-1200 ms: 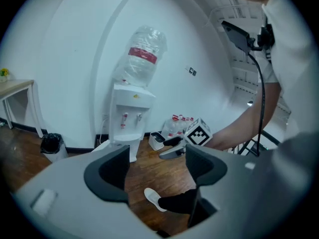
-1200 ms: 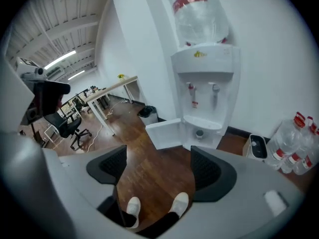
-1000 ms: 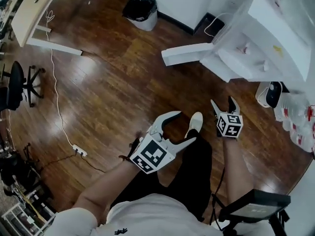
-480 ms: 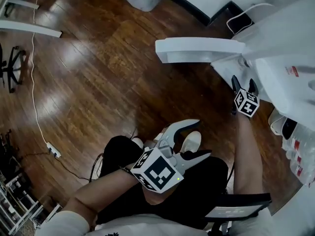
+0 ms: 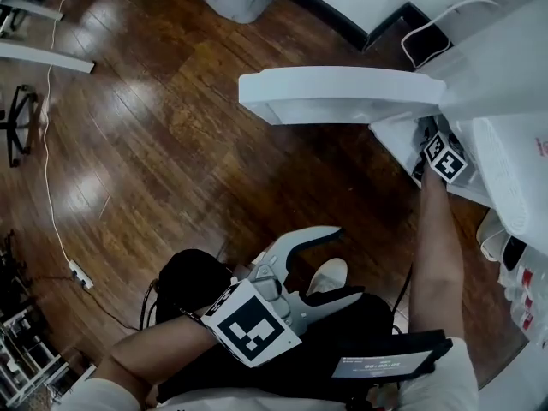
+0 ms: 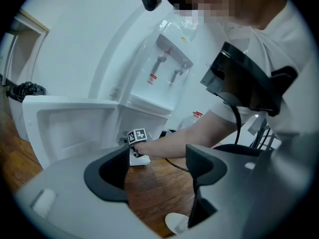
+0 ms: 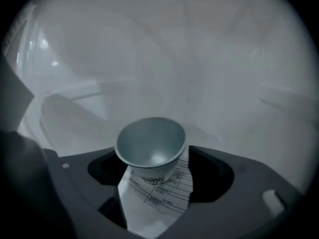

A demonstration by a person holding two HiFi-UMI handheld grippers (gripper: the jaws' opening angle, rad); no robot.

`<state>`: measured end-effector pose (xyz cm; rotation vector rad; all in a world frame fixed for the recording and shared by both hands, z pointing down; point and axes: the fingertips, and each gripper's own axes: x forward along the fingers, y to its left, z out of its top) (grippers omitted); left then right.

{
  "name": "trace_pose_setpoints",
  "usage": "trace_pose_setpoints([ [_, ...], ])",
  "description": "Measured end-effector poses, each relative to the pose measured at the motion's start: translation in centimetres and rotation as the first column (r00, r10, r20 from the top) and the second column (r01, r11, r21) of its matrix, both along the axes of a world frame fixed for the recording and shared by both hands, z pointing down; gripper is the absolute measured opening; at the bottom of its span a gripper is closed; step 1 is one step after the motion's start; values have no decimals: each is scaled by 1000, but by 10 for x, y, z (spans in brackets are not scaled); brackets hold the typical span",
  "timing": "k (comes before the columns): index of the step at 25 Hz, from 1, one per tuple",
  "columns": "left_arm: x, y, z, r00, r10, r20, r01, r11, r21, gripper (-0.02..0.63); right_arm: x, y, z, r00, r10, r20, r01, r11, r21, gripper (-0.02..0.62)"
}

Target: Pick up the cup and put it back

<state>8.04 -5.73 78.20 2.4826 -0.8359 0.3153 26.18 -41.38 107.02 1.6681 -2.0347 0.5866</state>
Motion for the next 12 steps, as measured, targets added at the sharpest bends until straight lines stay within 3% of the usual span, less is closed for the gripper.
trace_pose_setpoints([
  [1, 0, 2, 2, 1000, 0, 2, 0, 1000, -5, 325, 2, -1, 0, 1000, 14, 2, -14, 1000, 5, 334],
  [2, 0, 4, 3, 1000, 1, 2, -1, 1000, -10, 325, 2, 0, -2, 1000, 18, 3, -18, 1000, 9, 323],
  [7, -3, 8, -10, 1000, -11, -4, 11, 999, -33, 325, -11, 23, -25, 999, -37, -9, 37, 999, 14, 316],
  [12, -4, 16, -33, 1000, -13, -1, 12, 998, -64, 325, -17, 65, -41, 998, -66, -17, 65, 997, -38, 314],
])
